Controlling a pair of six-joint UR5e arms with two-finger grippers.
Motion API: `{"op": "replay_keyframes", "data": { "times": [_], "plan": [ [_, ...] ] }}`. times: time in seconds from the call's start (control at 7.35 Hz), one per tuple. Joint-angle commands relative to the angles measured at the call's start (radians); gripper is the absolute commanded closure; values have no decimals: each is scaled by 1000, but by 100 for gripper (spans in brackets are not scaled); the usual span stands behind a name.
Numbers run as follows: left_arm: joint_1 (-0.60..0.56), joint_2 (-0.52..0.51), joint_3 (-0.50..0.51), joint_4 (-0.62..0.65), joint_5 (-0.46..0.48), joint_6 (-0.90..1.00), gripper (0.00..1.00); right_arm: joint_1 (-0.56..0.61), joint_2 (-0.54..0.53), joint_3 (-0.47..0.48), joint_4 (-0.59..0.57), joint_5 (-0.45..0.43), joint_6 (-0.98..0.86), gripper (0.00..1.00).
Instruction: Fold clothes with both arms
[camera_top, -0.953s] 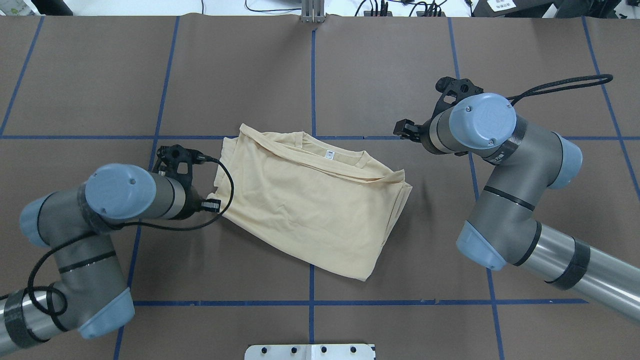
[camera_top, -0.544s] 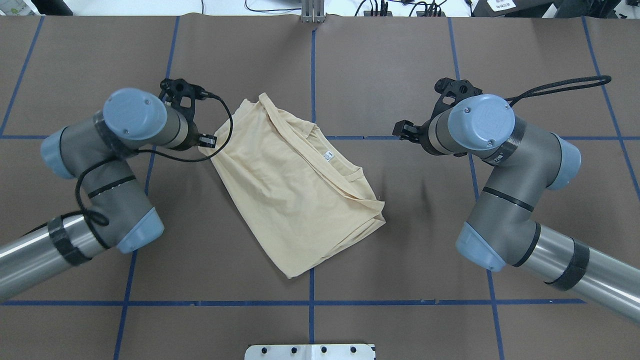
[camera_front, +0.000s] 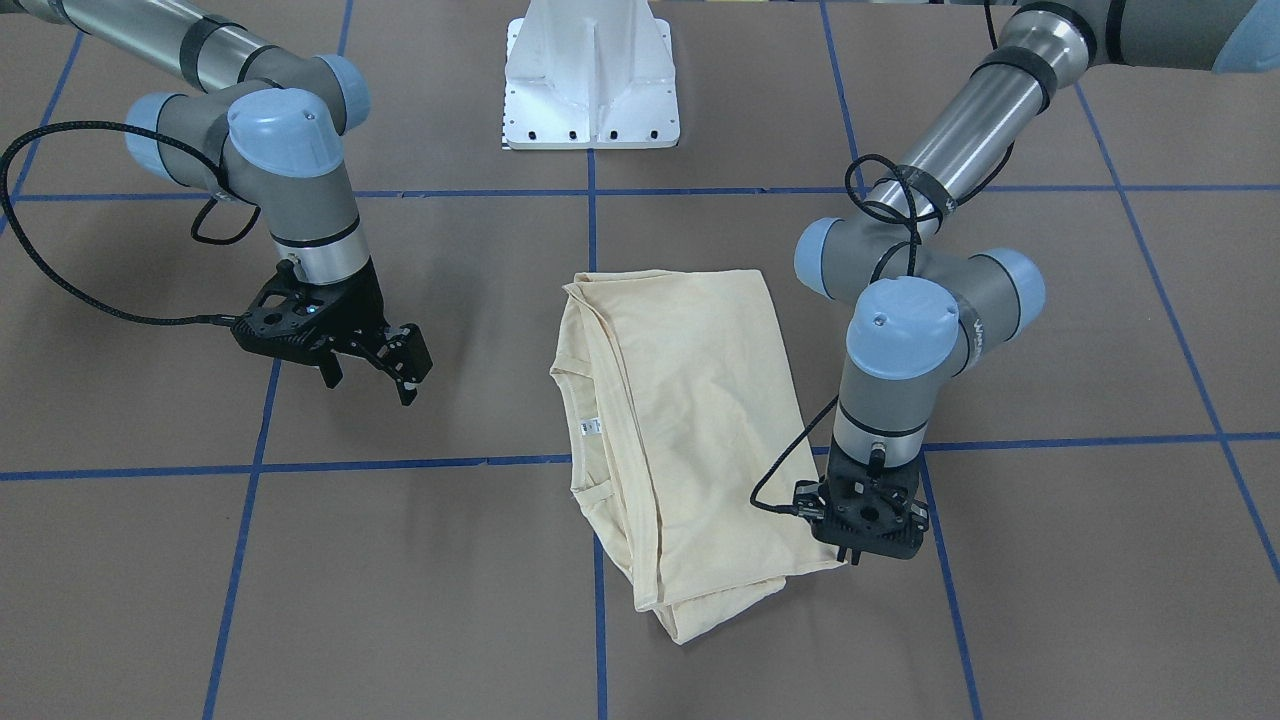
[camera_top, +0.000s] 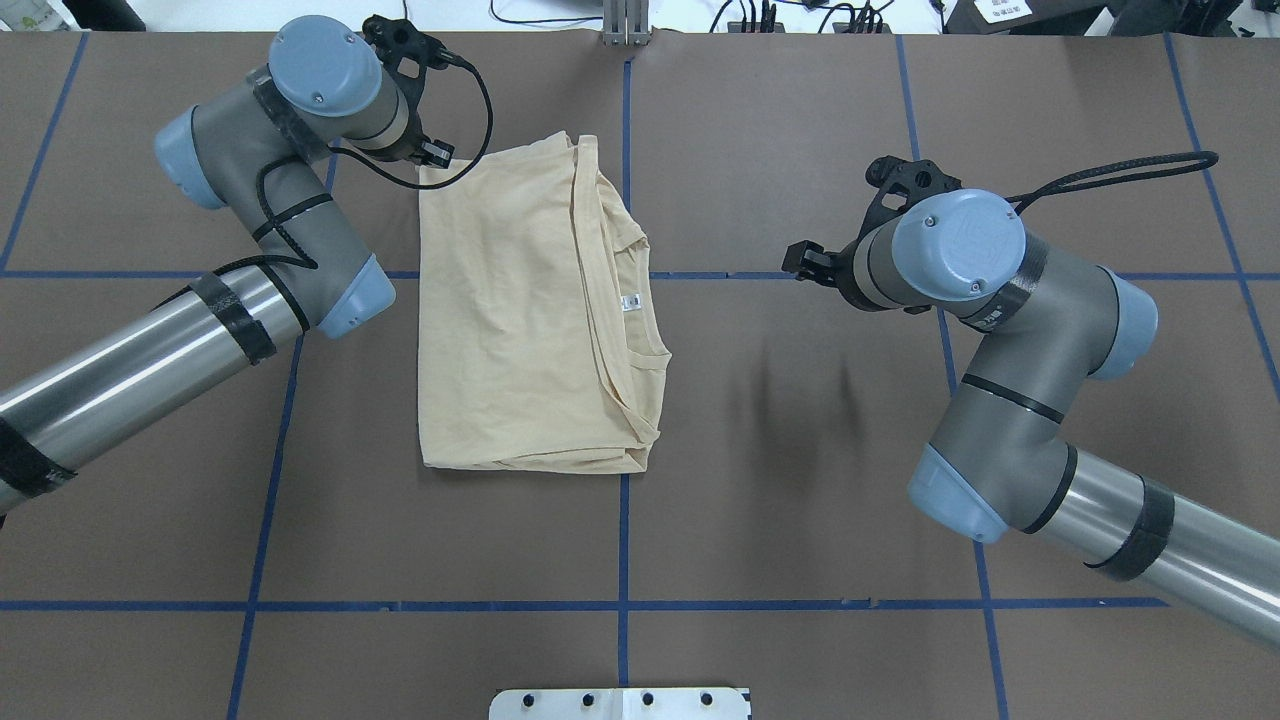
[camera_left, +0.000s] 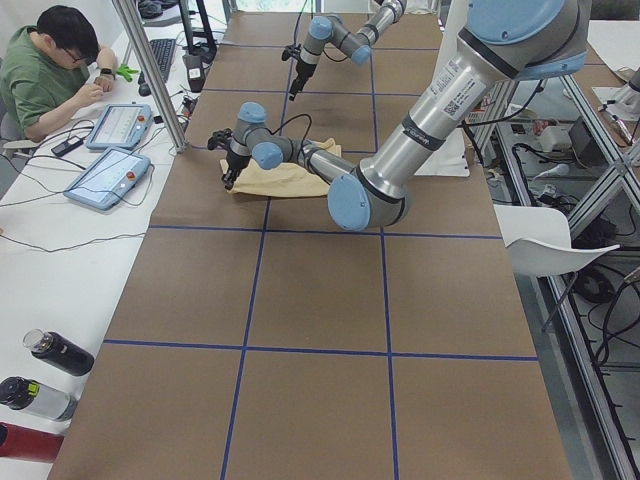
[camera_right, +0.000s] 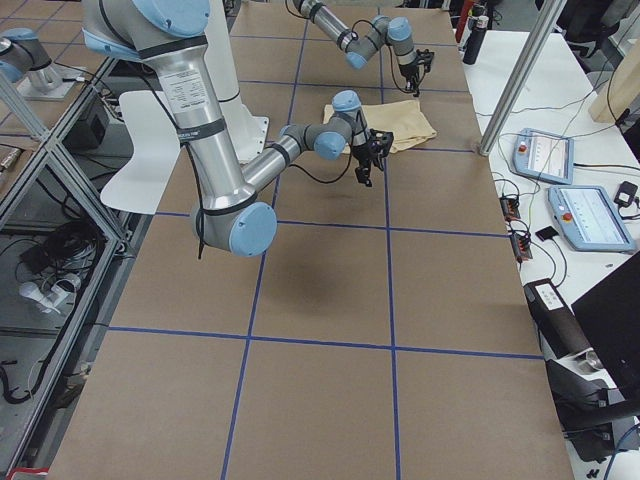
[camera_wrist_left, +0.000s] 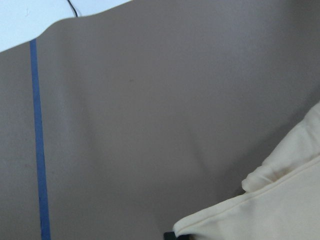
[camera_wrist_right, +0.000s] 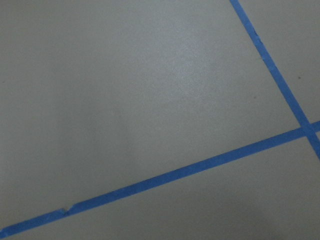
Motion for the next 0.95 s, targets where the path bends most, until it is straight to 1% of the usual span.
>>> {"op": "replay_keyframes", "data": {
  "times": [0.0, 0.14, 0.27, 0.41, 0.54, 0.68, 0.82],
  "plan": [
    [-26, 38, -3, -109, -112, 54, 0, -8, 31, -9, -2, -3, 4, 0],
    [-35, 83, -45, -143, -202, 54, 0, -17, 77, -32, -3, -3, 28, 0],
    [-35, 129, -94, -166, -209, 53, 0, -32, 161, -108, -5, -3, 91, 0],
    [-35, 136, -101, -165, -209, 48, 0, -46, 241, -183, -6, -4, 105, 0],
    [-34, 137, -99, -166, -209, 44, 0, -61, 289, -219, -11, -4, 123, 0],
    [-34, 138, -101, -166, -209, 39, 0, -84, 304, -228, -15, -4, 178, 0],
    [-35, 139, -109, -166, -209, 39, 0, -109, 326, -262, -15, -10, 218, 2]
  ]
}}
